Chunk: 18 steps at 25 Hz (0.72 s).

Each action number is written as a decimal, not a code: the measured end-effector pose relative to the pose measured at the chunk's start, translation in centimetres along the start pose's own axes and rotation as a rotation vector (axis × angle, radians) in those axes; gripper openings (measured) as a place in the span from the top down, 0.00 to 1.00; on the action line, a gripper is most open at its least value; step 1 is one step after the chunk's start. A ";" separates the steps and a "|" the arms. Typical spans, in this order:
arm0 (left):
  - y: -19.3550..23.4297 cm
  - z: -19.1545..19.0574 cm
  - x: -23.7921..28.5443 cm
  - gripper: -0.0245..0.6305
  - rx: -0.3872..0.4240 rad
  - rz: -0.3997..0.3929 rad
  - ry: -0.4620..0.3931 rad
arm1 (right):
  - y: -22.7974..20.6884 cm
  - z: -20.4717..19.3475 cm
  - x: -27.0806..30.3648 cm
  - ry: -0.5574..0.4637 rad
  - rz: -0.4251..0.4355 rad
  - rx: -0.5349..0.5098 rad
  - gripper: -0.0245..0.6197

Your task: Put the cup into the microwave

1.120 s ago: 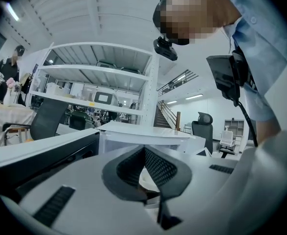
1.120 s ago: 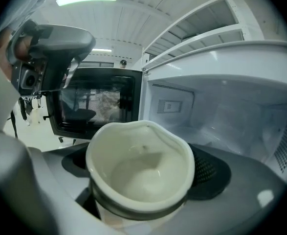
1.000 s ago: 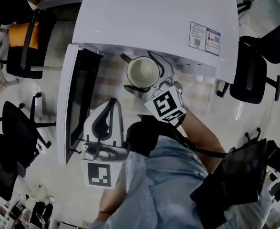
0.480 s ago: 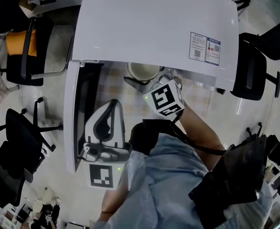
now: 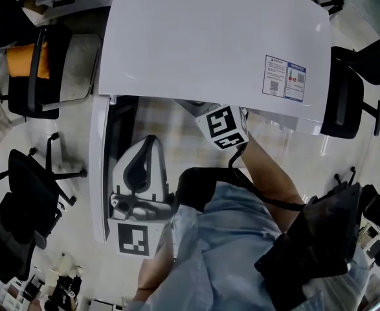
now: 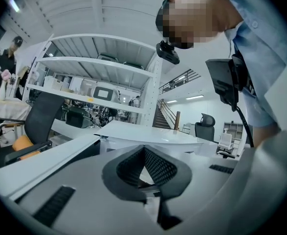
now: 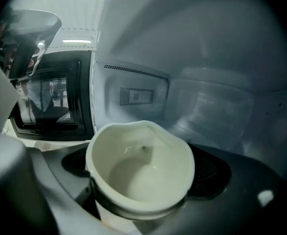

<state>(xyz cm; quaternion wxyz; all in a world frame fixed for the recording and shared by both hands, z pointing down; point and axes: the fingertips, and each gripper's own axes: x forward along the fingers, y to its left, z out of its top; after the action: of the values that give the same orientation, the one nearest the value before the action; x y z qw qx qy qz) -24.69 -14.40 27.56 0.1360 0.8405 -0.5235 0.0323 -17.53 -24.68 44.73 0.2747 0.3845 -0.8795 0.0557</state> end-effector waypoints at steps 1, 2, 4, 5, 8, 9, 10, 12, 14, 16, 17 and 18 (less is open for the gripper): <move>0.2 0.0 0.0 0.96 -0.006 0.005 -0.001 | -0.2 -0.2 0.2 0.001 -0.004 0.003 0.12; 0.4 0.0 0.0 0.96 -0.008 0.011 -0.001 | -0.4 -0.3 0.4 0.001 -0.010 0.005 0.12; 0.7 0.0 0.0 0.96 -0.010 0.021 -0.002 | -0.8 -0.5 0.6 -0.002 -0.023 0.002 0.12; 0.8 0.0 0.0 0.96 -0.012 0.024 -0.003 | -1.0 -0.5 0.7 -0.004 -0.027 -0.001 0.12; 0.8 -0.1 0.0 0.96 -0.018 0.028 -0.002 | -1.3 -0.1 1.1 -0.026 -0.029 -0.009 0.12; 0.7 -0.1 0.1 0.96 -0.021 0.027 -0.001 | -1.3 0.0 1.2 -0.037 -0.029 -0.010 0.12; 0.6 -0.1 0.1 0.96 -0.024 0.025 -0.001 | -1.3 0.1 1.3 -0.047 -0.029 -0.012 0.12; 0.5 -0.1 0.1 0.96 -0.030 0.023 -0.003 | -1.4 0.2 1.3 -0.061 -0.032 -0.012 0.12; 0.4 0.0 -0.1 0.96 -0.027 0.029 -0.004 | -1.4 0.1 1.3 -0.066 -0.038 -0.010 0.12; 0.3 0.0 -0.3 0.96 -0.023 0.036 -0.004 | -1.4 0.0 1.2 -0.063 -0.039 -0.003 0.12; 0.3 0.0 -0.4 0.96 -0.024 0.037 -0.005 | -1.3 -0.2 1.1 -0.060 -0.036 0.006 0.12; 0.2 0.0 -0.6 0.96 -0.025 0.039 -0.006 | -1.2 -0.3 1.0 -0.057 -0.032 0.020 0.12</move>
<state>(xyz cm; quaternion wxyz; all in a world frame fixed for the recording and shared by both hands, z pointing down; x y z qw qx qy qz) -25.13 -14.01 27.45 0.1444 0.8285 -0.5405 0.0256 -17.05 -26.08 45.41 0.2463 0.4027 -0.8802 0.0492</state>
